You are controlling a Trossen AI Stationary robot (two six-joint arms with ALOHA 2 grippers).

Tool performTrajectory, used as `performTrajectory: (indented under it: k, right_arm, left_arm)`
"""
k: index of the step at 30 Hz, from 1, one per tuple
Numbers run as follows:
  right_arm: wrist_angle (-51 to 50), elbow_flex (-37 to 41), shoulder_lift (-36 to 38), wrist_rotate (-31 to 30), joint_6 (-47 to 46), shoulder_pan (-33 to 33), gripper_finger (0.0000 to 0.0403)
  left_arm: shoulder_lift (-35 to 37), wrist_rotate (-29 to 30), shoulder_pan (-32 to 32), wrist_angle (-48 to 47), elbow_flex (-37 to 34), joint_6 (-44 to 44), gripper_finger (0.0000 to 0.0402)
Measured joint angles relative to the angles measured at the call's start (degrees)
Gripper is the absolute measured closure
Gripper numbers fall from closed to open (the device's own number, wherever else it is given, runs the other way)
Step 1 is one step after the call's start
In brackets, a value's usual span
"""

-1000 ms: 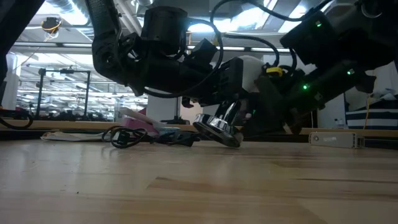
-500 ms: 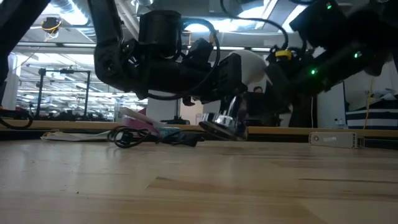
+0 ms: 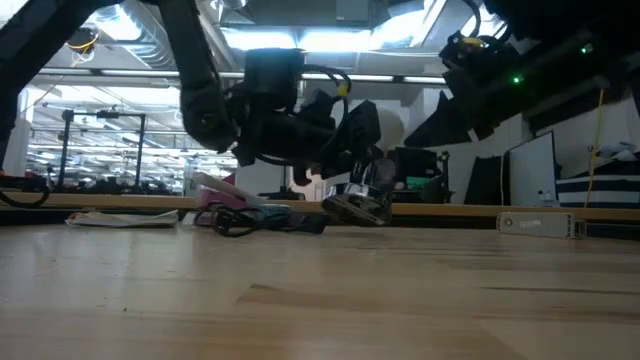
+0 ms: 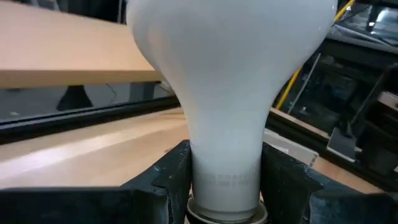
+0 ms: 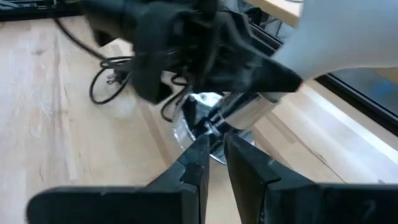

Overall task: Screw lightbulb
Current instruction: Remove the lightbulb from the lamp

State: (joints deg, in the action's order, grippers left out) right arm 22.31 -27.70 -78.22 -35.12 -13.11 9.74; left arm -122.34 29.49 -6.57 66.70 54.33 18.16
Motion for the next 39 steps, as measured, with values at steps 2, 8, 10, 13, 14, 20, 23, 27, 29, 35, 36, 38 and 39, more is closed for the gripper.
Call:
performTrajectory:
  k: [2,8,10,13,14,20,23,27,29,35,36,38,39]
  right_arm:
    - [-0.2,0.0,-0.2,-0.4,0.1,0.0,0.0343]
    - [-4.5,0.0,-0.3,-2.9,0.2,0.0,0.0343]
    - [-5.0,0.0,-0.3,-3.0,0.2,0.0,0.0343]
    - [-6.1,0.0,-0.3,-3.0,0.2,0.0,0.0343]
    - [-6.1,0.0,-0.3,-3.0,0.2,0.0,0.0343]
    - [-6.5,0.0,-0.3,-3.0,0.2,0.0,0.0343]
    - [-7.7,0.0,-0.3,-2.9,0.2,0.0,0.0343]
    - [-8.8,0.0,-0.3,-2.9,0.1,0.0,0.0343]
    - [-9.4,0.0,-0.3,-2.9,0.1,0.0,0.0343]
    - [-9.4,0.1,-0.3,-0.3,0.0,0.0,0.0343]
    - [-9.5,0.1,-0.3,0.5,-0.1,0.0,0.0343]
    - [-9.7,0.1,-0.3,2.0,-0.2,0.0,0.0343]
    - [-10.0,0.1,-0.3,2.4,-0.6,0.0,0.0343]
  left_arm:
    - [0.1,-3.3,-1.1,-2.2,1.2,1.5,0.0253]
    - [0.2,-14.3,-1.3,-8.4,4.6,-1.2,0.0253]
    - [0.2,-14.4,-0.9,-10.6,5.0,-1.9,0.0253]
    - [0.5,-14.3,-0.5,-13.1,5.2,-1.9,0.0253]
    - [0.5,-14.3,-0.3,-13.8,5.3,-1.9,0.0253]
    - [0.7,-13.9,1.3,-17.3,5.4,-3.8,0.0253]
    - [0.7,-13.8,2.3,-18.4,5.4,-3.9,0.0253]
    - [0.6,-13.9,3.6,-18.4,5.4,-3.9,0.0251]
    - [0.6,-13.9,4.2,-18.5,5.3,-3.9,0.0248]
    - [0.4,-14.7,5.9,-18.8,5.1,-3.8,0.0241]
    - [0.3,-14.1,6.1,-19.2,5.2,-3.8,0.0241]
    - [0.4,-14.2,6.5,-19.7,5.1,-3.7,0.0240]
    - [0.4,-14.1,6.6,-19.9,5.2,-3.8,0.0240]
